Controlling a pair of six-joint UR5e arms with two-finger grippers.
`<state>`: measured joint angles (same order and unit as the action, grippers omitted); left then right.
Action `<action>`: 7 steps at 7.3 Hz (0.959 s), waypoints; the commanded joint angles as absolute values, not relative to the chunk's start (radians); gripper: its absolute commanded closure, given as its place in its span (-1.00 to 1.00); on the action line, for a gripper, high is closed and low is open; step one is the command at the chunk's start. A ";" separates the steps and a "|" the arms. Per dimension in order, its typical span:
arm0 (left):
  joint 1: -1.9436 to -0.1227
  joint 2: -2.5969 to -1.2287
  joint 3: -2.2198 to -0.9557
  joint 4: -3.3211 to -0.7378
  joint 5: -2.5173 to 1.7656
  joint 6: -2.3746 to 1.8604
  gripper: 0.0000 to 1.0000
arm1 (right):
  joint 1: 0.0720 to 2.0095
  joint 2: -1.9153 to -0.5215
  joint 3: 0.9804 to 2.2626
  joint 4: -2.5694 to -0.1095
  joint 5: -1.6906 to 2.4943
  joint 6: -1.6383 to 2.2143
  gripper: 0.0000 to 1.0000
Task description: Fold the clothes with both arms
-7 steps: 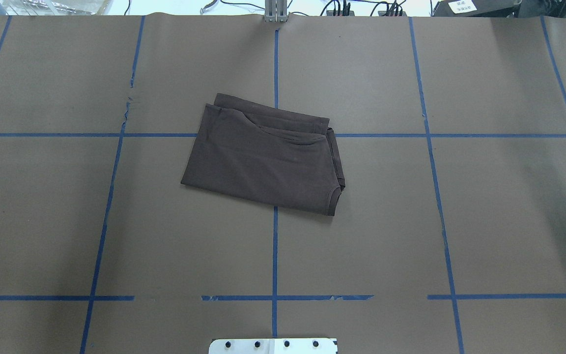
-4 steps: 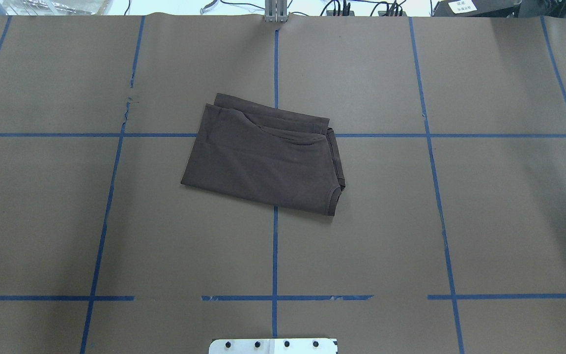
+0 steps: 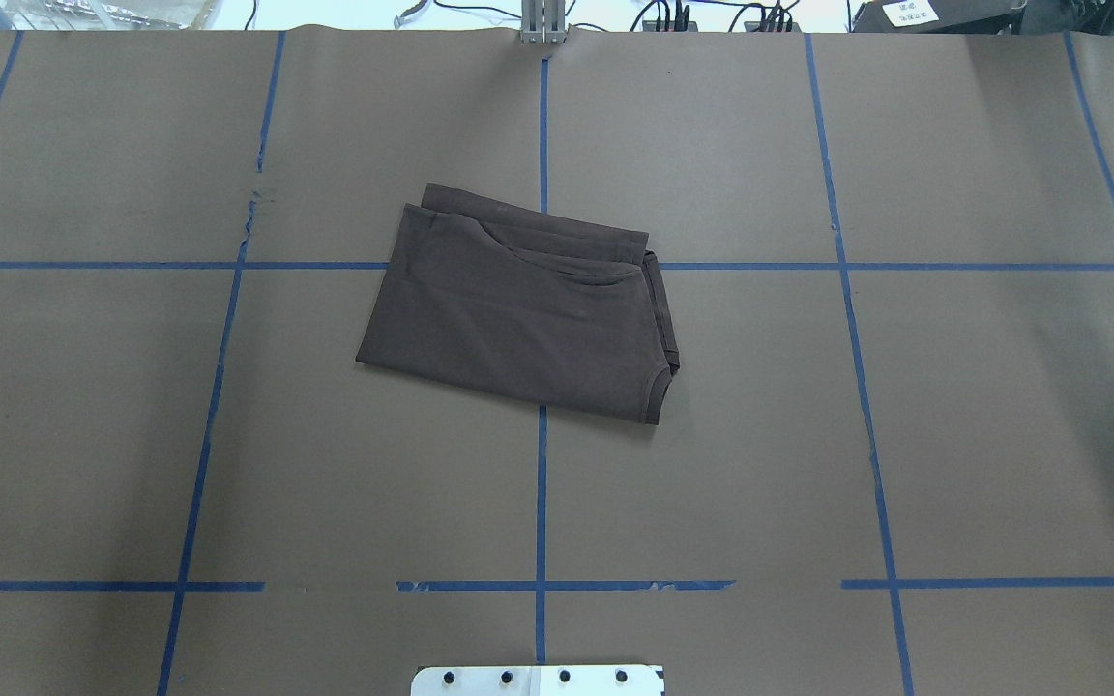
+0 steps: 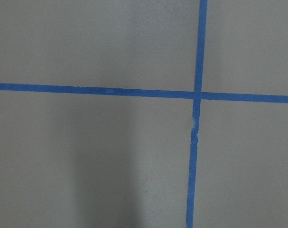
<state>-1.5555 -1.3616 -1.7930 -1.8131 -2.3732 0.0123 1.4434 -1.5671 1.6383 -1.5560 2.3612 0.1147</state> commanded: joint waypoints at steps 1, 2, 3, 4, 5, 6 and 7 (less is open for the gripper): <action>-1.555 -1.377 -1.776 -1.819 -2.368 0.012 -1.00 | 1.443 -1.566 1.637 -1.555 2.350 0.115 -1.00; -1.555 -1.406 -1.779 -1.797 -2.367 0.009 -1.00 | 1.443 -1.566 1.635 -1.555 2.347 0.115 -1.00; -1.554 -1.454 -1.784 -1.713 -2.367 0.008 -1.00 | 1.459 -1.566 1.644 -1.555 2.350 0.114 -1.00; -1.552 -1.494 -1.770 -1.642 -2.350 0.008 -1.00 | 1.474 -1.568 1.649 -1.557 2.350 0.114 -1.00; -1.551 -1.487 -1.747 -1.637 -2.317 0.009 -1.00 | 1.474 -1.569 1.649 -1.557 2.350 0.114 -1.00; -1.552 -1.488 -1.703 -1.637 -2.319 0.011 -1.00 | 1.474 -1.568 1.649 -1.557 2.350 0.114 -1.00; -1.552 -1.485 -1.686 -1.635 -2.318 0.011 -1.00 | 1.474 -1.569 1.641 -1.555 2.350 0.114 -1.00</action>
<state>-1.5521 -1.4850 -1.7178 -1.6415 -2.3230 0.0100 1.4732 -1.5683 1.6470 -1.5566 2.3500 0.1135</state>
